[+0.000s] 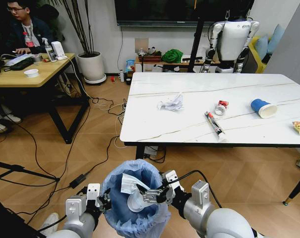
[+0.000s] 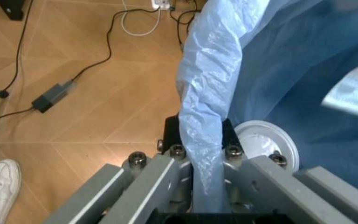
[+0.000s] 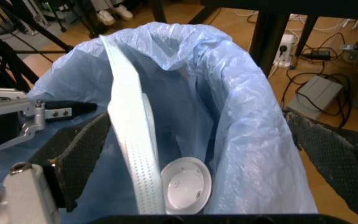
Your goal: Pick up the trash bin and place the trash from the table into it.
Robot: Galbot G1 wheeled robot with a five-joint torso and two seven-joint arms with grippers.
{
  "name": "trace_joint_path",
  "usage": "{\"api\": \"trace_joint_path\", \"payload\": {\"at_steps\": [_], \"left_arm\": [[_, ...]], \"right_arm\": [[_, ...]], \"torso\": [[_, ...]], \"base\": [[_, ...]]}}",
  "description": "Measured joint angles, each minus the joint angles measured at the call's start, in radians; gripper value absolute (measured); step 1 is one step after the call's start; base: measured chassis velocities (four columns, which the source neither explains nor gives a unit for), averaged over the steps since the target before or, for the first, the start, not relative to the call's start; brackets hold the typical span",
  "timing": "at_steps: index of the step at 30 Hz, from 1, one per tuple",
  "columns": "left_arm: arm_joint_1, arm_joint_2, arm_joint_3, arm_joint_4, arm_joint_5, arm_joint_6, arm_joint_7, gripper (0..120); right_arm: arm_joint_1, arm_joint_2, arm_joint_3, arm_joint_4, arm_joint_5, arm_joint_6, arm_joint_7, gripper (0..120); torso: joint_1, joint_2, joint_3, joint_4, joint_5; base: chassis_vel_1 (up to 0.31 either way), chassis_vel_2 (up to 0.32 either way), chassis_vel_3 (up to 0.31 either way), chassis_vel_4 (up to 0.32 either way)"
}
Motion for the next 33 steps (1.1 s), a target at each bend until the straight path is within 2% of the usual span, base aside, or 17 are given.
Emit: {"api": "trace_joint_path", "payload": {"at_steps": [11,16,22,25,28,29,31,33], "left_arm": [[0.006,0.001,-0.01,-0.006,0.001,0.0,0.003,0],[0.009,-0.002,-0.005,-0.006,0.009,0.0,0.006,0],[0.016,-0.004,-0.002,-0.004,0.022,0.0,0.015,0],[0.018,-0.005,-0.003,-0.004,0.025,0.0,0.017,0],[0.022,-0.007,-0.004,-0.004,0.028,0.0,0.018,0],[0.022,-0.007,-0.004,-0.004,0.028,0.0,0.018,0],[0.025,-0.008,-0.005,-0.004,0.029,0.0,0.019,0],[0.027,-0.009,-0.006,-0.005,0.029,0.0,0.019,0]], "right_arm": [[-0.067,-0.011,0.039,0.056,-0.035,0.008,0.012,100],[-0.034,-0.002,0.088,0.079,0.022,0.016,0.031,100],[0.117,-0.009,0.246,0.082,0.193,0.034,0.073,100],[0.183,-0.014,0.28,0.073,0.247,0.037,0.1,100],[0.337,-0.01,0.276,-0.02,0.364,0.034,0.163,100],[0.337,-0.01,0.276,-0.02,0.364,0.034,0.163,100],[0.475,0.014,0.242,-0.114,0.458,0.027,0.217,100],[0.523,0.025,0.231,-0.144,0.491,0.023,0.234,100]], "torso": [[0.0,0.0,0.0,0.0,0.0],[0.0,0.0,0.0,-0.0001,0.0],[0.0,0.0,0.0,0.0,0.0],[0.0,0.0,0.0,-0.0001,-0.0002],[0.0,0.0,0.0,-0.0001,0.0001],[0.0,0.0,0.0,-0.0001,0.0001],[0.0,0.0,0.0,0.0,-0.0001],[0.0,0.0,0.0,0.0,0.0002]], "base": [[0.0,0.0,0.0,0.0],[0.0,0.0,0.0,0.0],[0.0,0.0,0.0,0.0],[0.0,0.0,0.0,0.0],[0.0,0.0,0.0,0.0],[0.0,0.0,0.0,0.0],[0.0,0.0,0.0,0.0],[0.0,0.0,0.0,0.0]]}}
